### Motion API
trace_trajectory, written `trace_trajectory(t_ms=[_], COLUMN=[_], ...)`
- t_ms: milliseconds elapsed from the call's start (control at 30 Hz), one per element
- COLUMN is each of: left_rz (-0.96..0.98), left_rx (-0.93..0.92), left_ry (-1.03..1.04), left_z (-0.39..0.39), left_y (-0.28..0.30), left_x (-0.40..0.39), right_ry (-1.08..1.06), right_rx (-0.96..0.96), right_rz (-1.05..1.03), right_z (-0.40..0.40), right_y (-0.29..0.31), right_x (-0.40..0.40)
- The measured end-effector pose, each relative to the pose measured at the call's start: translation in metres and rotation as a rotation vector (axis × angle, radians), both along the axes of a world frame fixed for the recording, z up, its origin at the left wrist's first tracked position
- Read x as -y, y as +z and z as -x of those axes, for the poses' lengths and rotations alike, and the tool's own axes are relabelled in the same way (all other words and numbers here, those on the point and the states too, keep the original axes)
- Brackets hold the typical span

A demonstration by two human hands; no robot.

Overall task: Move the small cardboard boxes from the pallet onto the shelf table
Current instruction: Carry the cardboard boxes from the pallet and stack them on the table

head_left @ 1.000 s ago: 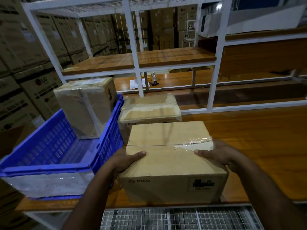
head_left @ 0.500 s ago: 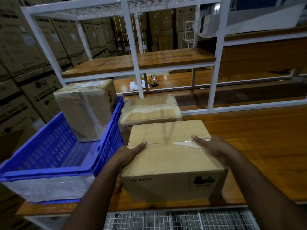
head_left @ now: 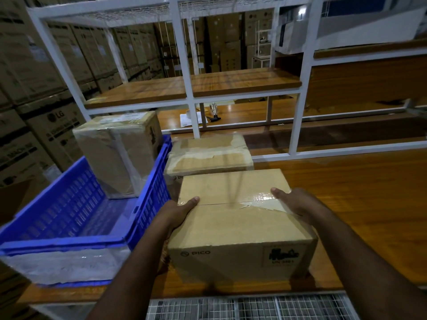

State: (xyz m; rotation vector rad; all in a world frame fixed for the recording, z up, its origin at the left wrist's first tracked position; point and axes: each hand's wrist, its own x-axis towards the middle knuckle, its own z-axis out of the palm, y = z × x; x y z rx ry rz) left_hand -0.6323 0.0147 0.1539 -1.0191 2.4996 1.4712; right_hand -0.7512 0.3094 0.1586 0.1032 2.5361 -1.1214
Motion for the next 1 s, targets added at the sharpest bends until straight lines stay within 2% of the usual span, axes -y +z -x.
trace_trajectory(t_ms=[333, 433, 500, 567, 667, 767, 867, 1000], left_rz=[-0.010, 0.078, 0.125, 0.055, -0.120, -0.307, -0.371, -0.439], left_rx=[-0.163, -0.282, -0.407, -0.531, -0.614, -0.543, -0.401, -0.350], left_ry=[-0.006, 0.078, 0.153, 0.172, 0.147, 0.108, 0.045, 0.088], left_z=[-0.032, -0.044, -0.049, -0.055, -0.061, -0.068, -0.074, -0.073], left_y=[0.004, 0.013, 0.025, 0.039, 0.050, 0.050, 0.045, 0.048], left_x=[-0.011, -0.019, -0.025, -0.030, -0.033, -0.034, -0.027, -0.022], right_ry=[-0.059, -0.069, -0.123, -0.182, -0.201, -0.167, -0.131, -0.070], right_rx=[-0.236, -0.353, -0.375, -0.350, -0.289, -0.215, -0.192, -0.155], right_rz=[0.121, 0.153, 0.259, 0.372, 0.569, 0.632, 0.628, 0.610], right_z=[-0.032, -0.046, -0.053, -0.056, -0.060, -0.062, -0.063, -0.058], right_y=[-0.001, 0.010, 0.021, 0.031, 0.042, 0.040, 0.039, 0.050], right_x=[-0.012, -0.017, -0.018, -0.019, -0.022, -0.027, -0.031, -0.036])
